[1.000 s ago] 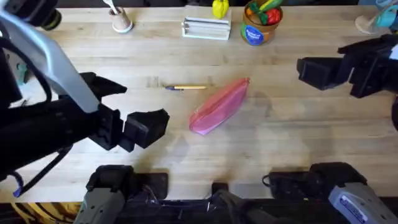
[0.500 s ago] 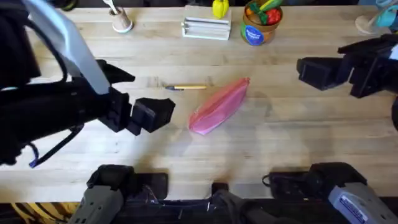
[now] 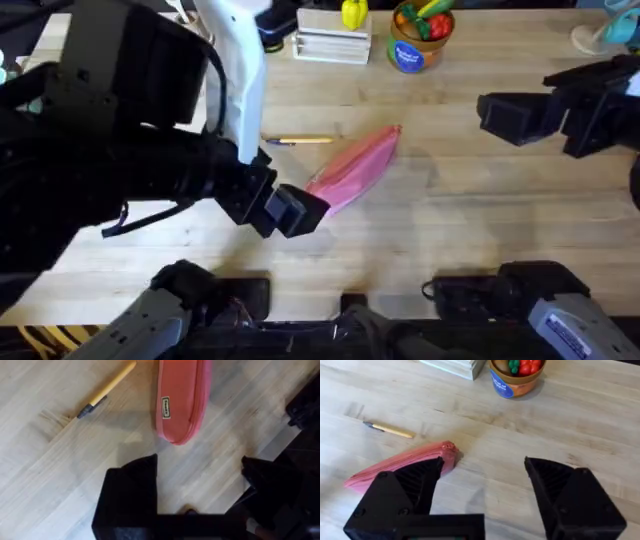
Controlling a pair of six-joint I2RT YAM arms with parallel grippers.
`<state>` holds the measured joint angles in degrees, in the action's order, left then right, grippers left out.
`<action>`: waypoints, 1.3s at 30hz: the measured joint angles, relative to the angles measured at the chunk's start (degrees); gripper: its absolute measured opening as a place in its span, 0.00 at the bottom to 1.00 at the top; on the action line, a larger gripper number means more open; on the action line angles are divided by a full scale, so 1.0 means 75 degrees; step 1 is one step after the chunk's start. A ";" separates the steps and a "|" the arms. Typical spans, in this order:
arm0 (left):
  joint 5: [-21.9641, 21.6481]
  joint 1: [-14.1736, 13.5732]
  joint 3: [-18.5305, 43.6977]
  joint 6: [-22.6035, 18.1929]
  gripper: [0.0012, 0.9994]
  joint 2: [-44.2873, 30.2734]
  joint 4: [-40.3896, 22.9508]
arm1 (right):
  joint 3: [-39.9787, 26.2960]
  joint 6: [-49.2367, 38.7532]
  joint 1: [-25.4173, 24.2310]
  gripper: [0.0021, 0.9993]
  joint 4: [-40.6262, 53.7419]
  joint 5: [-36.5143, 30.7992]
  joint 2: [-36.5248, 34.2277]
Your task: Unzip the bag, pick up the pens from the table one at a time and place them inside, then zip the bag closed.
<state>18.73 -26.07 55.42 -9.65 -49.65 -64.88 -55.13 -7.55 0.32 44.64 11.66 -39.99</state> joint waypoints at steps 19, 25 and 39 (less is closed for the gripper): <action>-0.1487 -0.2048 -0.2083 0.2255 1.00 -0.0003 0.2313 | 0.0000 -0.0004 0.0000 1.00 0.0073 -0.0003 0.0000; -0.1686 -0.2048 -0.2403 0.2331 1.00 0.0000 0.3171 | 0.0000 -0.0007 0.0000 1.00 0.0073 -0.0003 0.0000; -0.1747 -0.2048 -0.2728 0.2357 0.99 0.0000 0.3745 | 0.0000 -0.0007 0.0000 1.00 0.0073 -0.0003 0.0000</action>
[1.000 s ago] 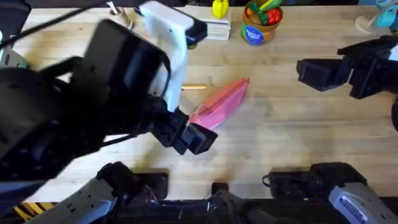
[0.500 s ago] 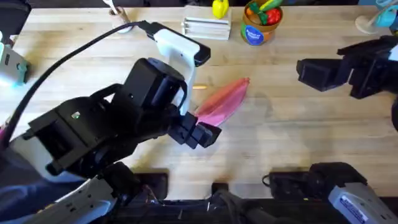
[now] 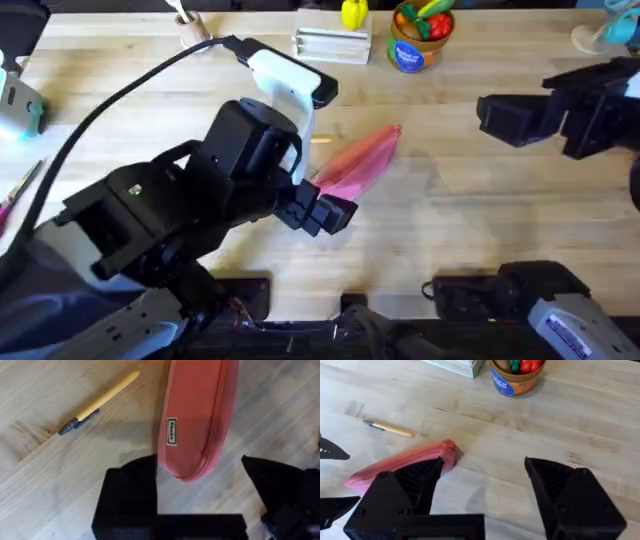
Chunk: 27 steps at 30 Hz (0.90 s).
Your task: Unzip the bag, pick up the pens from the table one at a time and place them inside, then zip the bag closed.
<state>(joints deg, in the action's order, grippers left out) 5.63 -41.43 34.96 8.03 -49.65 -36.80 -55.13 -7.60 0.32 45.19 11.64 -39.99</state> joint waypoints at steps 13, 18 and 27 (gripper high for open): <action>-0.0067 0.0000 0.0000 0.0020 0.99 -0.1320 0.0647 | 0.0000 -0.0017 0.0000 1.00 0.0000 0.0000 0.0000; -0.0067 0.0000 -0.0003 0.0020 0.99 -0.1592 0.0656 | 0.0000 -0.0020 0.0000 1.00 0.0002 0.0000 0.0000; 0.0020 -0.0029 -0.0003 0.0084 0.09 -0.1585 0.0723 | 0.0000 -0.0020 0.0000 1.00 0.0003 0.0000 0.0000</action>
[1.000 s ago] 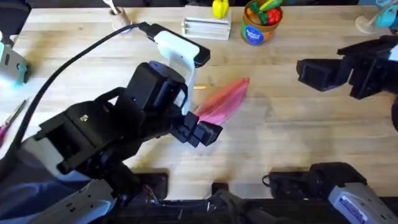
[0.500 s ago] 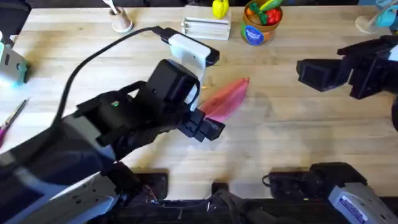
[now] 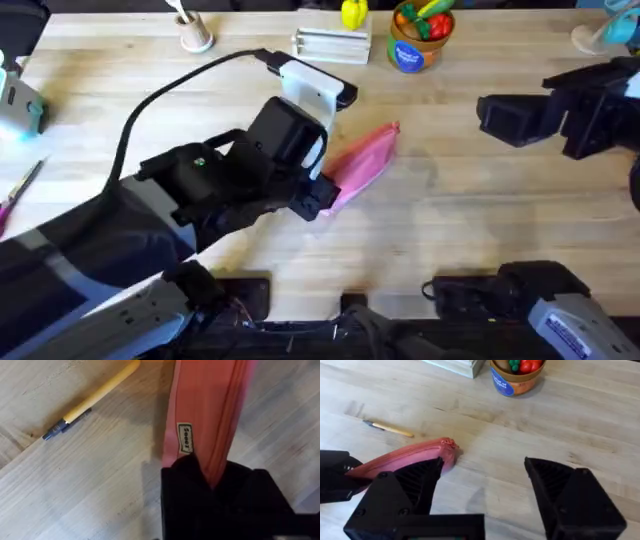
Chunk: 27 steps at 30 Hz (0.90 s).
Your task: Unzip the bag, pick up the pens from the table one at a time and place them inside, then zip the bag closed.
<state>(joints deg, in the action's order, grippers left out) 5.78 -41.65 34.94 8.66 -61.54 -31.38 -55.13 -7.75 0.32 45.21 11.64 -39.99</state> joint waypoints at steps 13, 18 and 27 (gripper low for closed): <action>0.0000 0.0000 0.0000 0.0000 0.05 0.0000 0.0015 | -0.0041 -0.0073 0.0005 1.00 -0.0015 0.0919 -0.1391; 0.0000 0.0000 0.0000 0.0000 0.05 0.0000 0.0015 | -0.0043 -0.1397 0.0213 1.00 -0.0066 0.1269 -0.2208; 0.0000 0.0000 0.0000 0.0000 0.05 0.0000 0.0012 | -0.0044 -0.4890 0.0280 1.00 -0.0629 0.1197 -0.2648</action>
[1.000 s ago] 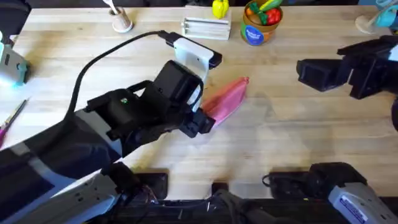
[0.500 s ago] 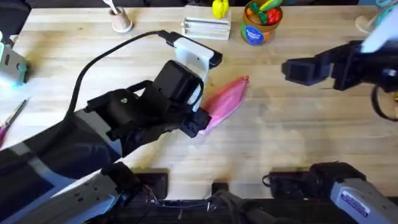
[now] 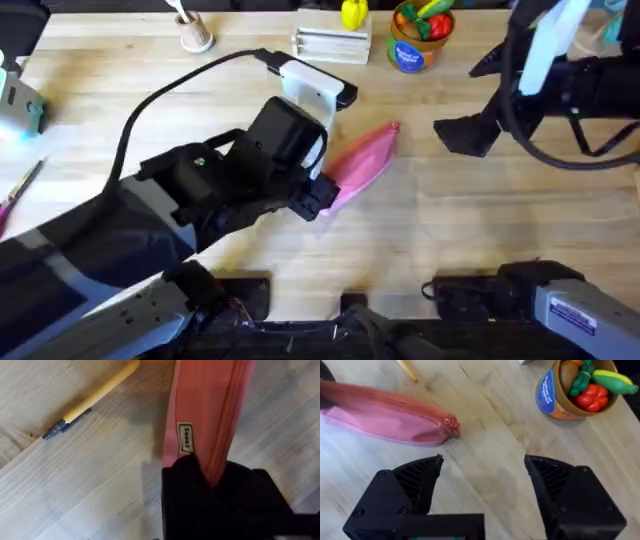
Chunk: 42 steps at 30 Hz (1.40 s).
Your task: Unzip the bag, pick up the pens from the table one at a time and place them inside, then zip the bag closed.
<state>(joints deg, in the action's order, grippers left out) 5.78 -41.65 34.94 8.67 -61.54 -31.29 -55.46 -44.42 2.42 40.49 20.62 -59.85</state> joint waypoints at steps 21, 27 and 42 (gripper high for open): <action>0.0003 0.0000 0.0000 0.0000 0.05 0.0000 -0.0003 | 0.0000 -0.7714 -0.0155 1.00 0.0054 0.2275 -0.2929; 0.0003 0.0000 0.0000 0.0000 0.05 0.0000 -0.0009 | 0.0000 -0.8979 -0.0365 1.00 -0.0288 0.2915 -0.3768; 0.0003 0.0000 0.0000 0.0000 0.05 0.0000 -0.0015 | 0.0000 -0.9508 -0.0367 1.00 -0.0286 0.3188 -0.4044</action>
<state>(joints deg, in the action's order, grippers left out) 5.80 -41.65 34.94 8.67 -61.54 -31.40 -55.46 -115.73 -0.34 38.35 44.53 -90.18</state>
